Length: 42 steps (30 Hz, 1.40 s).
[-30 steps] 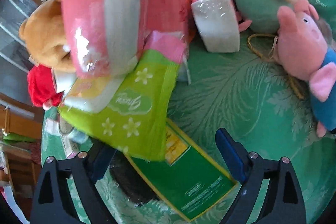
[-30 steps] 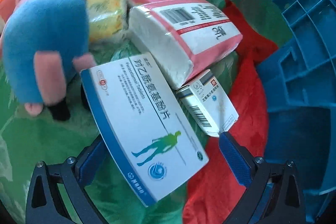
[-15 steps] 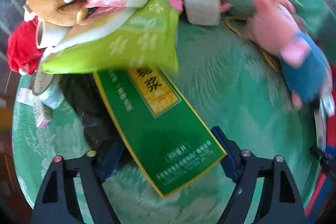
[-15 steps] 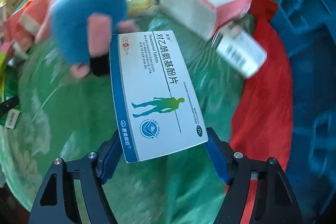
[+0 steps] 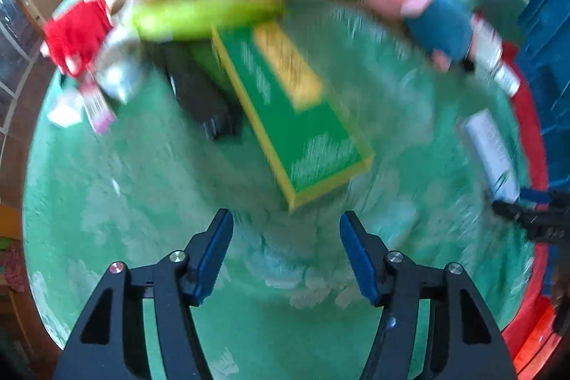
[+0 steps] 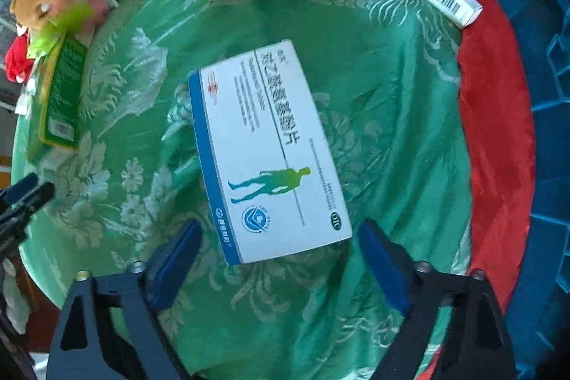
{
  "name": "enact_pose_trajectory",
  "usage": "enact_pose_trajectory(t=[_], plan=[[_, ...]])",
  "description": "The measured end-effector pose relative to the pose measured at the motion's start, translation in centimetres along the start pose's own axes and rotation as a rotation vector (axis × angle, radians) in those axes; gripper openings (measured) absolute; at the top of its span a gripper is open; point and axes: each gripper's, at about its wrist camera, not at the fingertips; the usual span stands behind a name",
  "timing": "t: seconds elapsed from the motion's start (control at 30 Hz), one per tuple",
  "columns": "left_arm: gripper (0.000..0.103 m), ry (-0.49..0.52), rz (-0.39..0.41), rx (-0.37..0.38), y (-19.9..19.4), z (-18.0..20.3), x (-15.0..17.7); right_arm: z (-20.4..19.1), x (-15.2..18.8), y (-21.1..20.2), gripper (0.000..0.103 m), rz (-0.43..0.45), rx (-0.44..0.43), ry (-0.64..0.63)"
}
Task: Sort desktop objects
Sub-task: 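Grasp the green syrup box with the left tool while the right grasps the white paracetamol box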
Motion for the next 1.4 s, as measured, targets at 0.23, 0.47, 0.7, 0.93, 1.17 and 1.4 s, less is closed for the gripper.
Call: enact_pose_trajectory(t=[0.23, 0.47, 0.7, 0.93, 1.17, 1.4], plan=[[0.081, -0.083, -0.001, -0.046, 1.0, -0.2, -8.6, 1.4, -0.9, -1.8, 0.102, 0.033, -0.005, 0.042], [0.081, -0.102, -0.122, -0.056, 7.8, 0.9, -10.6, 2.1, -3.0, -1.3, 0.102, 0.02, 0.002, 0.038], [0.073, -0.014, -0.104, -0.075, 8.0, 2.4, -8.9, 1.9, -2.5, -0.4, 0.092, -0.001, 0.017, 0.017], [0.06, -0.016, -0.111, -0.011, 5.5, 2.7, -6.1, 0.4, -0.4, -3.0, 0.095, 0.012, 0.028, -0.05], [0.061, -0.075, -0.211, -0.004, 7.8, 2.4, -6.9, 1.0, 1.8, -2.9, 0.102, -0.01, 0.092, -0.085], [0.053, 0.012, -0.113, -0.007, 4.6, 3.7, -5.7, 3.8, 2.8, -2.2, 0.072, -0.029, 0.09, 0.014]])
Point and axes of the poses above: each gripper's, at about its wrist camera, not at the fingertips, and y roughly the way its jaws point, z to its right, x to its underside, and after that the axes turned 4 degrees about -x, right-handed
